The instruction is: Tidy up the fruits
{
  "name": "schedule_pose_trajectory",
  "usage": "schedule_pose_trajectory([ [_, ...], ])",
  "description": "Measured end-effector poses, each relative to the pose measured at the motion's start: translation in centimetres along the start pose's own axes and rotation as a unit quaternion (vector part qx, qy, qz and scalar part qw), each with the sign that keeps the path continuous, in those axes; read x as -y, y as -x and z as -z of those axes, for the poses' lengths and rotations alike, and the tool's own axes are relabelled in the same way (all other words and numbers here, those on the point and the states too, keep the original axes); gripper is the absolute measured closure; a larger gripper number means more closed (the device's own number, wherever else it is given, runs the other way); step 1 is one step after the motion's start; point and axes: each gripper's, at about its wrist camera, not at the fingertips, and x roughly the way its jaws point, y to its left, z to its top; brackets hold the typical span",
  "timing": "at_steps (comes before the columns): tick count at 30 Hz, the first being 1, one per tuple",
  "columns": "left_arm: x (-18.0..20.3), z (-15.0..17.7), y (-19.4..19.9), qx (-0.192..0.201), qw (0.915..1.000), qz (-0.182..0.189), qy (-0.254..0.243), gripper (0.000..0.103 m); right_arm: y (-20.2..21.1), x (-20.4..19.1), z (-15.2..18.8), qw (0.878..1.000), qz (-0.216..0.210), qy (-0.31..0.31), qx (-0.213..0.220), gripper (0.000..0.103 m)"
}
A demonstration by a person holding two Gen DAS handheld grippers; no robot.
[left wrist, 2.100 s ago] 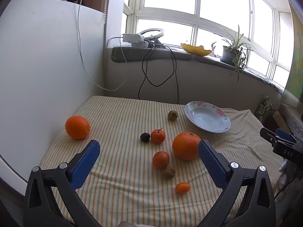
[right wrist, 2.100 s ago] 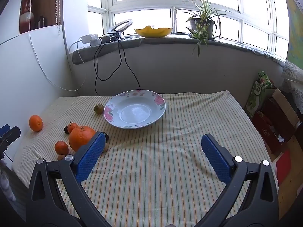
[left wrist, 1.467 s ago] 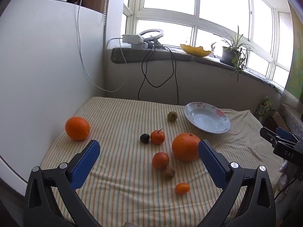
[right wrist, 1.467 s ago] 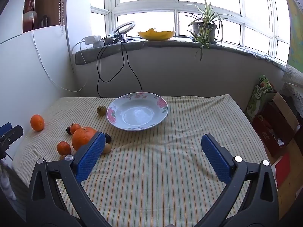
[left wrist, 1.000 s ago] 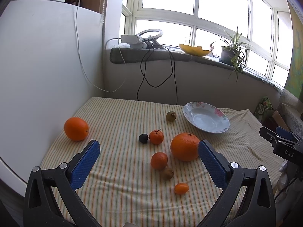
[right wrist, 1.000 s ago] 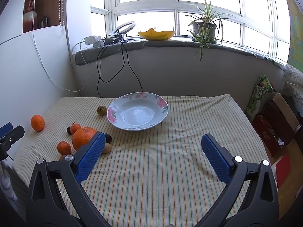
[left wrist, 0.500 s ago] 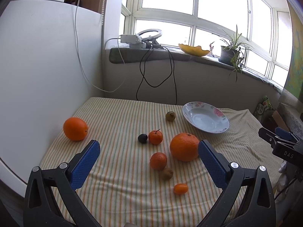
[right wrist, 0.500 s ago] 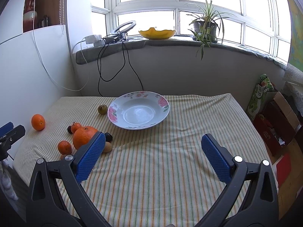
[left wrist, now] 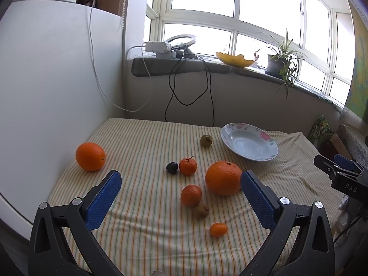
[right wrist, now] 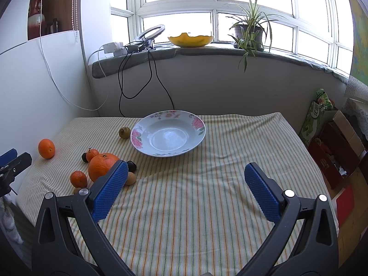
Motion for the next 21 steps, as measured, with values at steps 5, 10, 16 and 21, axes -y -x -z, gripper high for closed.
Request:
schedule_pose_trajectory([
  [5, 0.04, 0.01, 0.0, -0.001, 1.0, 0.0, 0.0, 0.001, -0.09, -0.01, 0.17, 1.0, -0.001, -0.001, 0.0, 0.0],
  [10, 0.11, 0.04, 0.0, -0.001, 1.0, 0.0, 0.0, 0.001, -0.17, -0.04, 0.23, 1.0, -0.001, -0.001, -0.001, 0.0],
  [16, 0.17, 0.08, 0.01, -0.002, 1.0, 0.0, 0.0, 0.001, -0.42, -0.12, 0.52, 1.0, -0.002, -0.002, -0.003, 0.0],
  [21, 0.12, 0.11, -0.05, -0.002, 1.0, 0.0, 0.0, 0.001, -0.6, 0.11, 0.63, 1.0, -0.006, -0.004, -0.006, 0.0],
])
